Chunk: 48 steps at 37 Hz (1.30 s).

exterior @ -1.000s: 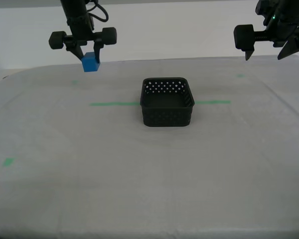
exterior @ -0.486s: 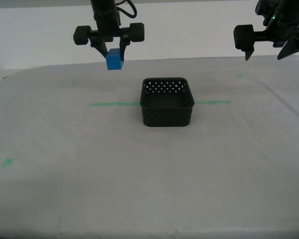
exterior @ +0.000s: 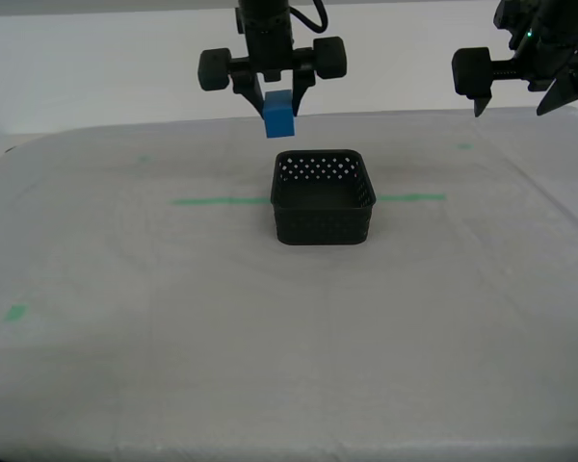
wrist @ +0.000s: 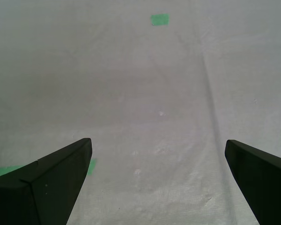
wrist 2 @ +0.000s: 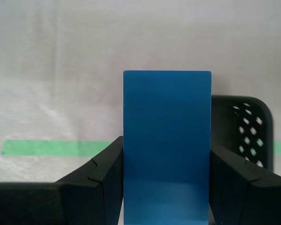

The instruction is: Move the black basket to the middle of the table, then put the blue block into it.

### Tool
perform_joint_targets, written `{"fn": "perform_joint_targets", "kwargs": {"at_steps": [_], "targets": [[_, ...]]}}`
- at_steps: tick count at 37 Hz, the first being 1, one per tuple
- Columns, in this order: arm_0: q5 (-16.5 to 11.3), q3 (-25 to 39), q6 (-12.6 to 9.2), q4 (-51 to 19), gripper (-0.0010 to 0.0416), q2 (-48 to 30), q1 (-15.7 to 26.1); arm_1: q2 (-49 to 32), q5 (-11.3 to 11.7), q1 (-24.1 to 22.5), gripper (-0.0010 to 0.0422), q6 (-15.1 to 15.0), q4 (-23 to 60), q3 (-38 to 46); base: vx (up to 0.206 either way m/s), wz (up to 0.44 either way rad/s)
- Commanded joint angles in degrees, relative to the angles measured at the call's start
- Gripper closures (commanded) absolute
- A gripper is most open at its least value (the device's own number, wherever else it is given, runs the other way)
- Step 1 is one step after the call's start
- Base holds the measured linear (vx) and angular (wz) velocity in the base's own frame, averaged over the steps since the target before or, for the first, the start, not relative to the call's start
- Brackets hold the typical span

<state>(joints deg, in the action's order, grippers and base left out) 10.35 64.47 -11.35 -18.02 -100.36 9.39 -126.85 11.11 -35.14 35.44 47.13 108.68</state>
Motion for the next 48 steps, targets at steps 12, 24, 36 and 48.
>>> {"fn": "perform_joint_targets", "kwargs": {"at_steps": [12, 24, 36, 48], "targets": [[0.11, 0.0, -0.02, 0.02, 0.0007, 0.04, -0.02, -0.39, 0.37, -3.54, 0.0412, 0.87, -0.5, -0.11, 0.0, 0.0], [0.11, 0.0, -0.04, -0.04, 0.0007, 0.04, -0.02, -1.36, -1.11, -5.51, 0.0412, 2.51, -4.17, -3.89, 0.0, 0.0], [0.11, 0.0, -0.04, 0.0, 0.0007, 0.04, -0.02, -2.27, -1.07, -6.12, 0.0412, 2.27, -5.27, -4.87, 0.0, 0.0], [0.11, 0.0, -0.02, 0.02, 0.0007, 0.04, -0.02, -2.27, -2.58, -6.16, 0.0412, 2.51, -9.66, -10.43, 0.0, 0.0]]}}
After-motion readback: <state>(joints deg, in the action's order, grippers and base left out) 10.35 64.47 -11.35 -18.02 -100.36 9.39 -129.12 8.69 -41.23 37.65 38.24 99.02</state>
